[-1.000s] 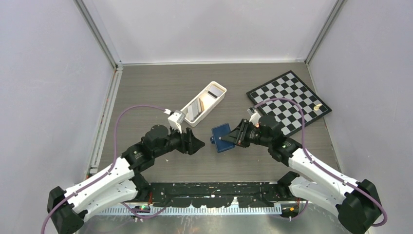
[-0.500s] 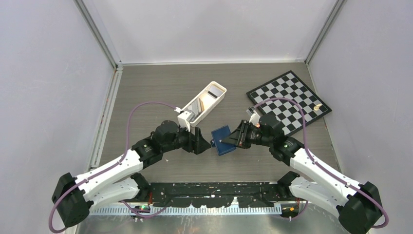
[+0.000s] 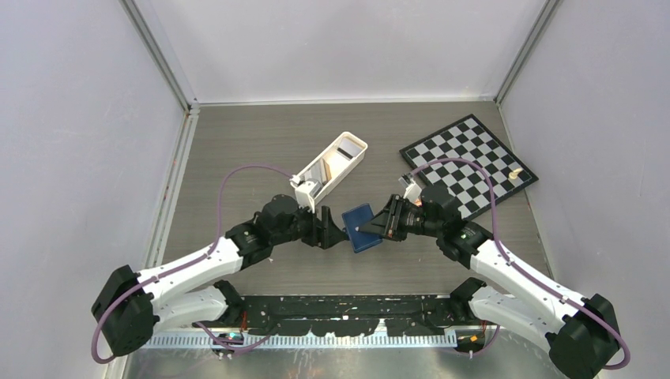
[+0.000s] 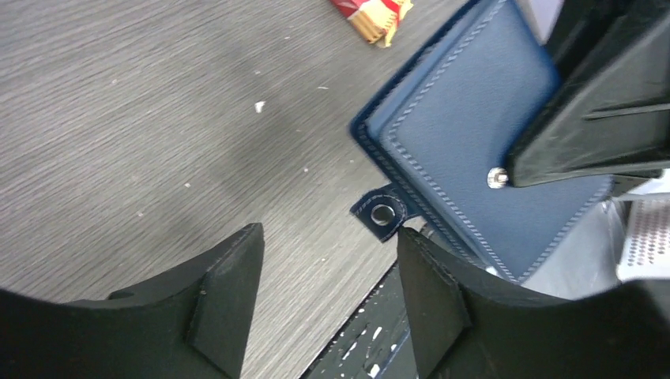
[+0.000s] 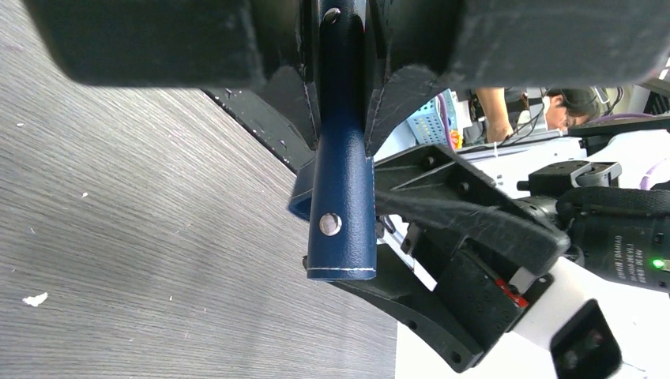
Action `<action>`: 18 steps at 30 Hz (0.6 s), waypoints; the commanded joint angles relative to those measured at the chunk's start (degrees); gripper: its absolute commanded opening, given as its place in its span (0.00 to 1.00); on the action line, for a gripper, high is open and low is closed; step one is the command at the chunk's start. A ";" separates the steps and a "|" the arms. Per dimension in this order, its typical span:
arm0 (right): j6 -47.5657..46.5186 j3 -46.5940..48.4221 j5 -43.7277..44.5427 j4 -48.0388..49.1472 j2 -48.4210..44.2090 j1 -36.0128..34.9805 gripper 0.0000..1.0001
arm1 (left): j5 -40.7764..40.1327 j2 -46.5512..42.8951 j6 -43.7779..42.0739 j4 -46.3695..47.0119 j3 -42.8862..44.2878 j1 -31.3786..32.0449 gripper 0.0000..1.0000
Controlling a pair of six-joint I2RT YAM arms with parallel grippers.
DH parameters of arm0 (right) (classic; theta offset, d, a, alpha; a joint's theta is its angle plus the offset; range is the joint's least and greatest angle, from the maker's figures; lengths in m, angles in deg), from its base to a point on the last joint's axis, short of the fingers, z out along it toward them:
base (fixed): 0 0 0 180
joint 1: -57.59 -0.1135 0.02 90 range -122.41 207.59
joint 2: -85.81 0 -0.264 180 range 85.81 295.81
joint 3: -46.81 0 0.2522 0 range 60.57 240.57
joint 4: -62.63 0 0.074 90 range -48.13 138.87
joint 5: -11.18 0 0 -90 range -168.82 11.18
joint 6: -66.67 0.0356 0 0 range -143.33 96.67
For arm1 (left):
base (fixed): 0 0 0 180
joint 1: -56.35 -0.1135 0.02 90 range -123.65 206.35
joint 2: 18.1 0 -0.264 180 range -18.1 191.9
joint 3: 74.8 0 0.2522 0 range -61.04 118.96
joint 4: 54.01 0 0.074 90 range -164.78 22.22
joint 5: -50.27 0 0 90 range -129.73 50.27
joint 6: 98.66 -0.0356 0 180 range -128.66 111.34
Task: Put the credit cards into the card holder
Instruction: Close the card holder at the center of the board.
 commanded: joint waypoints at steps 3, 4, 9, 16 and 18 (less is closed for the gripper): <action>-2.22 1.33 -0.41 2.35 -1.25 0.09 0.00 | -9.59 -3.36 3.79 -3.98 -4.79 0.22 0.58; -2.63 1.16 -0.14 2.09 -1.21 0.09 0.00 | -10.61 -3.95 4.67 -5.51 -5.19 0.22 0.57; -5.67 1.21 1.88 -1.32 -0.87 0.16 0.01 | -9.26 -6.24 9.30 -7.92 -3.14 0.13 0.55; -8.11 1.13 3.72 -3.69 -0.17 0.00 0.00 | -4.86 -7.21 15.11 -5.08 1.29 0.13 0.56; -8.65 0.95 3.99 -3.72 0.07 0.07 0.00 | -4.48 -5.92 15.18 -4.85 2.32 0.14 0.58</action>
